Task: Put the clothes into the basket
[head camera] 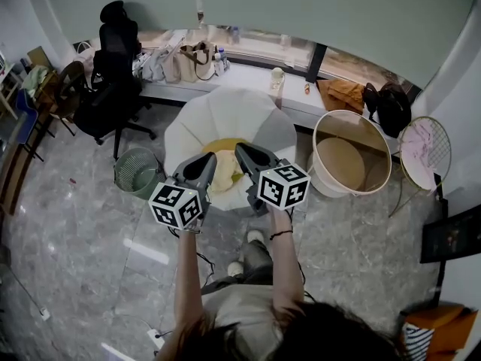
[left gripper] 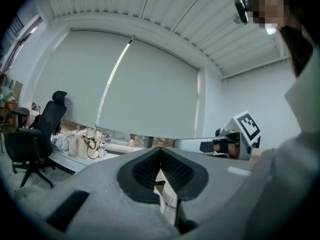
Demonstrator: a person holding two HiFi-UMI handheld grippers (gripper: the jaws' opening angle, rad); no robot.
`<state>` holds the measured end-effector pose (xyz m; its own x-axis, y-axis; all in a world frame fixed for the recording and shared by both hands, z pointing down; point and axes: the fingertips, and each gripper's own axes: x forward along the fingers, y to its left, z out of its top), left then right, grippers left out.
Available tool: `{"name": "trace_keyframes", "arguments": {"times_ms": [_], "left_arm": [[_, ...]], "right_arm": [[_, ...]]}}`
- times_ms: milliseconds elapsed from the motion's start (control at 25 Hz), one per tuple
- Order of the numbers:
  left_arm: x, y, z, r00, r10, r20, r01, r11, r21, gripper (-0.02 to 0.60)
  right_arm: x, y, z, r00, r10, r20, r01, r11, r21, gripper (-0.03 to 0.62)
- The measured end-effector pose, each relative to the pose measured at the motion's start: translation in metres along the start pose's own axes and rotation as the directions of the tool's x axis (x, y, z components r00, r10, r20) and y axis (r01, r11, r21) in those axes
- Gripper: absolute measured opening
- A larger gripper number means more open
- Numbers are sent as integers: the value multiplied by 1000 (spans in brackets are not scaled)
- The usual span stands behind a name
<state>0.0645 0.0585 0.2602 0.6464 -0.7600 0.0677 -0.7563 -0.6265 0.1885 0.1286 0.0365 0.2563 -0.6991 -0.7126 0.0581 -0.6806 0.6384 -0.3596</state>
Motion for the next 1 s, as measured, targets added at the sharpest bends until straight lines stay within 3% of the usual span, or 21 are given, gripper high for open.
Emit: {"name": "trace_keyframes", "arguments": {"times_ms": [560, 1000], "left_arm": [[82, 67, -1, 995, 103, -15, -104, 992, -66, 11], [114, 113, -1, 979, 203, -10, -203, 972, -118, 11]], "right_arm": [[87, -86, 27, 995, 73, -70, -71, 997, 35, 9], [139, -121, 32, 979, 149, -141, -143, 988, 51, 9]]}}
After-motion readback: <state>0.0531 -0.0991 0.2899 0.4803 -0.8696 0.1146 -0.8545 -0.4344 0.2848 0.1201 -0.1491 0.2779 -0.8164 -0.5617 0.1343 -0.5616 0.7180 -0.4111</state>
